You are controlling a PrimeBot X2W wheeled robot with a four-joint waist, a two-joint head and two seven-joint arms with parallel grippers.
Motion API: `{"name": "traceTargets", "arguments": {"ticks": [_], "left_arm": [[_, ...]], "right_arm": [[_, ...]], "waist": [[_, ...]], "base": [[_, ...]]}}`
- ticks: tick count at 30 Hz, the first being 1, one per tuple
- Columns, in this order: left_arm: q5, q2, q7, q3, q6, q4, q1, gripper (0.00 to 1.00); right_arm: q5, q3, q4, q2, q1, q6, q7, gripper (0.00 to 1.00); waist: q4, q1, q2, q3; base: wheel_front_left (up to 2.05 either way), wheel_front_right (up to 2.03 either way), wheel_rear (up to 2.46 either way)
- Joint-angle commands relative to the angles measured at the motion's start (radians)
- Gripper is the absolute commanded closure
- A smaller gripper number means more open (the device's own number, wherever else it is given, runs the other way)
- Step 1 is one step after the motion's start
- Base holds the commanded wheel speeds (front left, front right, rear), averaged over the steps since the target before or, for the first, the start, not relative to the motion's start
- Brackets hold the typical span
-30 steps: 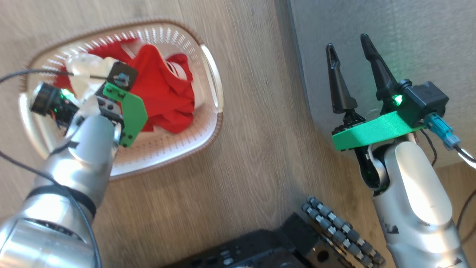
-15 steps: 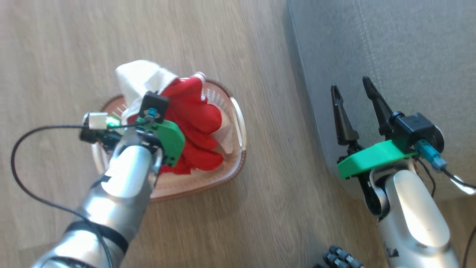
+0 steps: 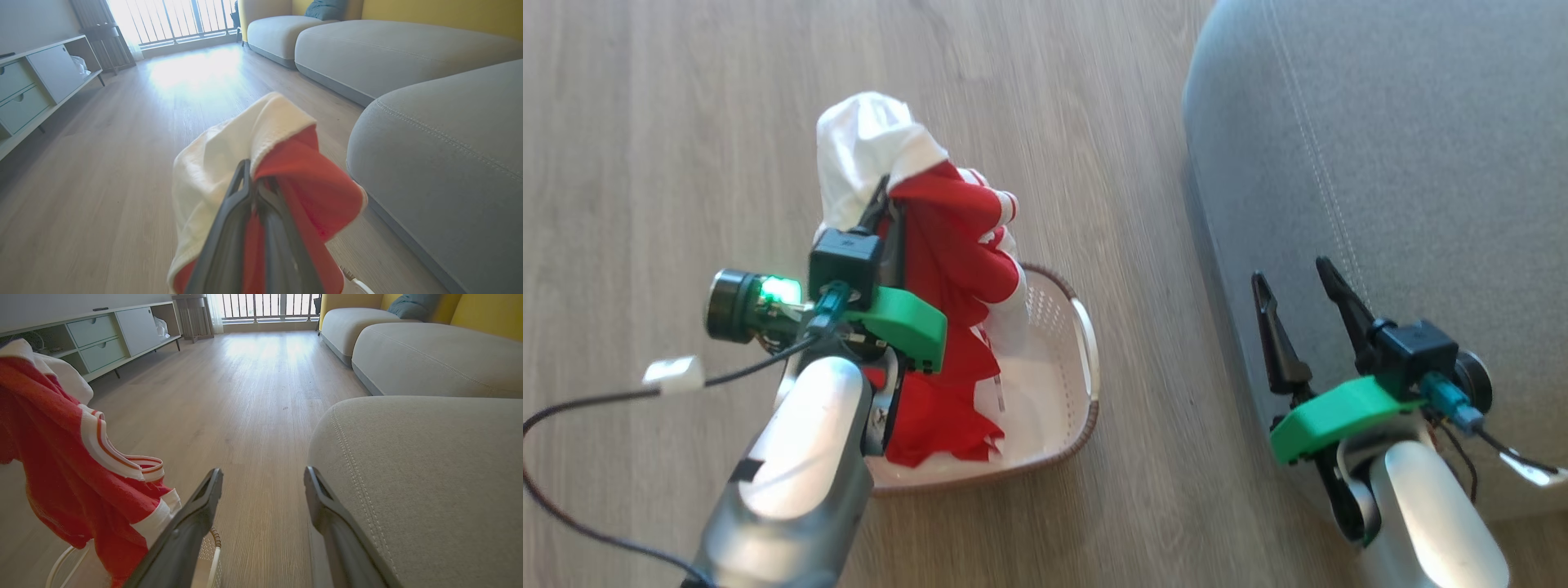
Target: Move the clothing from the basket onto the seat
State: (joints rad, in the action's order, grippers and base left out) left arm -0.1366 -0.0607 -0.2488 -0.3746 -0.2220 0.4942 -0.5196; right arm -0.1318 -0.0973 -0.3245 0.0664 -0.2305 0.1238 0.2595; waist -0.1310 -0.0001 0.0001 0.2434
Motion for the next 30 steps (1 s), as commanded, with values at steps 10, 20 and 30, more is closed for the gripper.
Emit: {"name": "traceTargets", "arguments": {"ticks": [10, 20, 30], "left_arm": [[0.058, 0.002, -0.013, 0.117, 0.042, -0.339, 0.066, 1.00], [0.067, 0.009, -0.013, 0.125, 0.079, -0.509, 0.101, 1.00], [0.049, 0.010, -0.013, 0.059, 0.180, -0.590, 0.123, 1.00]], "right_arm": [[0.012, -0.024, 0.013, 0.000, 0.065, 0.007, 0.002, 0.00], [0.016, -0.023, 0.008, -0.004, 0.101, 0.007, 0.002, 0.00], [0.020, -0.026, 0.006, -0.001, 0.118, 0.007, 0.002, 0.00]], "waist": [[0.041, 0.0001, -0.0001, -0.142], [0.053, 0.0001, -0.0001, -0.193], [0.064, 0.0001, -0.0001, -0.211]], "base": [[0.00, 0.00, 0.00], [0.00, 0.00, 0.00], [0.00, 0.00, 0.00]]}}
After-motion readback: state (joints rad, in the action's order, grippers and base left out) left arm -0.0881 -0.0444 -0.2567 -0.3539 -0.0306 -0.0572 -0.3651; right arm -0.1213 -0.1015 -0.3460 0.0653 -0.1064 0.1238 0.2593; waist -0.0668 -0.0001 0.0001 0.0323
